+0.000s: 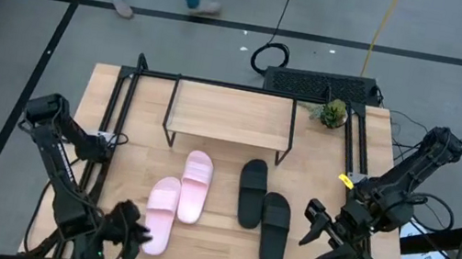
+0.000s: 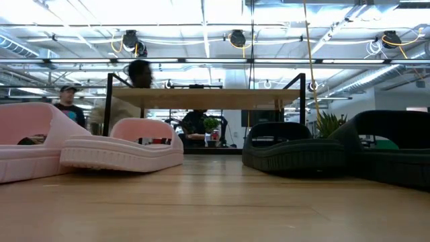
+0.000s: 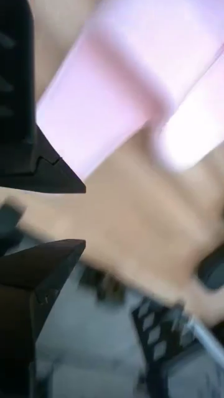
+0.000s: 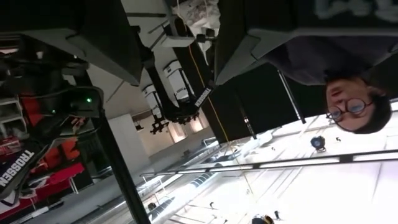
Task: Pick and place slides into the shelf
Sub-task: Put the left pink slides on the shelf
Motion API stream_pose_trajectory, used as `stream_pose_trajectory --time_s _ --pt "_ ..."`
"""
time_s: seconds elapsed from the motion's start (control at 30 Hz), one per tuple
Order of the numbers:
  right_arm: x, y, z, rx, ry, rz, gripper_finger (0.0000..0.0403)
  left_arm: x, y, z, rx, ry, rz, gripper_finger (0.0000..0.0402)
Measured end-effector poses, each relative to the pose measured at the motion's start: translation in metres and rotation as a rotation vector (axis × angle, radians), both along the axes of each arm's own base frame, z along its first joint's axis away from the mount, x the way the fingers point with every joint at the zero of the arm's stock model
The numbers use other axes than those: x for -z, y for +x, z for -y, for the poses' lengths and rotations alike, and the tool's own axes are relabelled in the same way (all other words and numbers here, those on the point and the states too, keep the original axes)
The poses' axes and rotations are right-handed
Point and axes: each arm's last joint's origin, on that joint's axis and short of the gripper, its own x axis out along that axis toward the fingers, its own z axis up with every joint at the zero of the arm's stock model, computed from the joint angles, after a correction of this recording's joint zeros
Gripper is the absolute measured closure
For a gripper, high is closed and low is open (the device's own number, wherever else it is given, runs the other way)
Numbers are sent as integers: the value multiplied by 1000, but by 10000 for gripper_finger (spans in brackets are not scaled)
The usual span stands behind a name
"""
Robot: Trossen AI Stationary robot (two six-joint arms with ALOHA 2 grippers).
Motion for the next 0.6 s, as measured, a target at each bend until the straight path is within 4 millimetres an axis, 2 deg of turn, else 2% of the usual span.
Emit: stream_pose_trajectory --time_s 0.2,0.43,0.6 --pt "0 0 0 -3 -4 -4 209 11 6 -13 -36 68 -90 273" --pt "4 1 -1 -4 -35 -34 209 25 5 -10 -69 43 -187 273" --pt "5 1 -1 4 -51 -24 209 26 5 -10 -110 24 -190 273"
